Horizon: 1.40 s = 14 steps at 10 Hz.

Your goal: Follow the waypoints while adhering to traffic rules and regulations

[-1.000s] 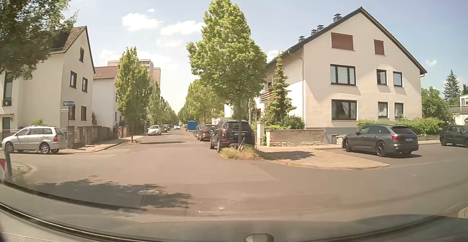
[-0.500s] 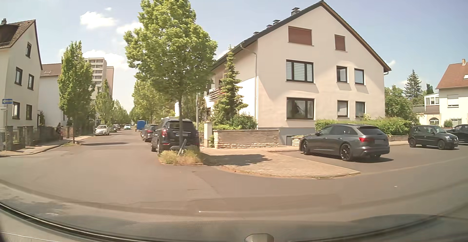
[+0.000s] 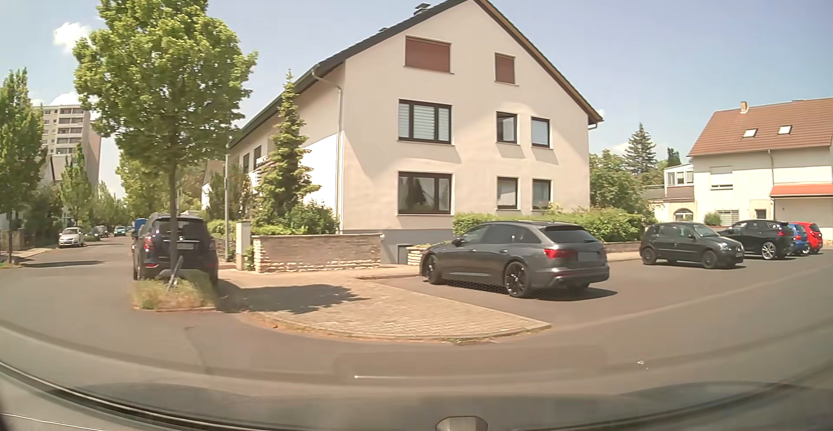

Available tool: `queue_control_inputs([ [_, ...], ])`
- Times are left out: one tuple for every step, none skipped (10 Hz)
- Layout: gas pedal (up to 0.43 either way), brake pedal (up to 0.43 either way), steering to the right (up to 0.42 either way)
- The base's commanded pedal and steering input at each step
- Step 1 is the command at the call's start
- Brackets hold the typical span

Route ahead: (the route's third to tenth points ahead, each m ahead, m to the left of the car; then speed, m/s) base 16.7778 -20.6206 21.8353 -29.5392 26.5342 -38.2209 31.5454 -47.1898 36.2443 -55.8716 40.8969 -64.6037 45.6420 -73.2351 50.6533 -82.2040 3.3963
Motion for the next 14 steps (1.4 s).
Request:
queue_control_inputs([
  [0.157,0.0,0.555],
  [0.189,0.0,0.584],
  [0.26,0.0,0.608],
  [0.28,0.0,0.63],
  [0.287,0.0,0.638],
  [0.287,0.0,0.64],
  [0.287,0.0,0.633],
  [0.287,0.0,0.623],
  [0.287,0.0,0.607],
  [0.287,0.0,0.589],
  [0.287,0.0,0.57],
  [0.287,0.0,0.552],
  [0.287,0.0,0.529],
  [0.287,0.0,0.504],
])
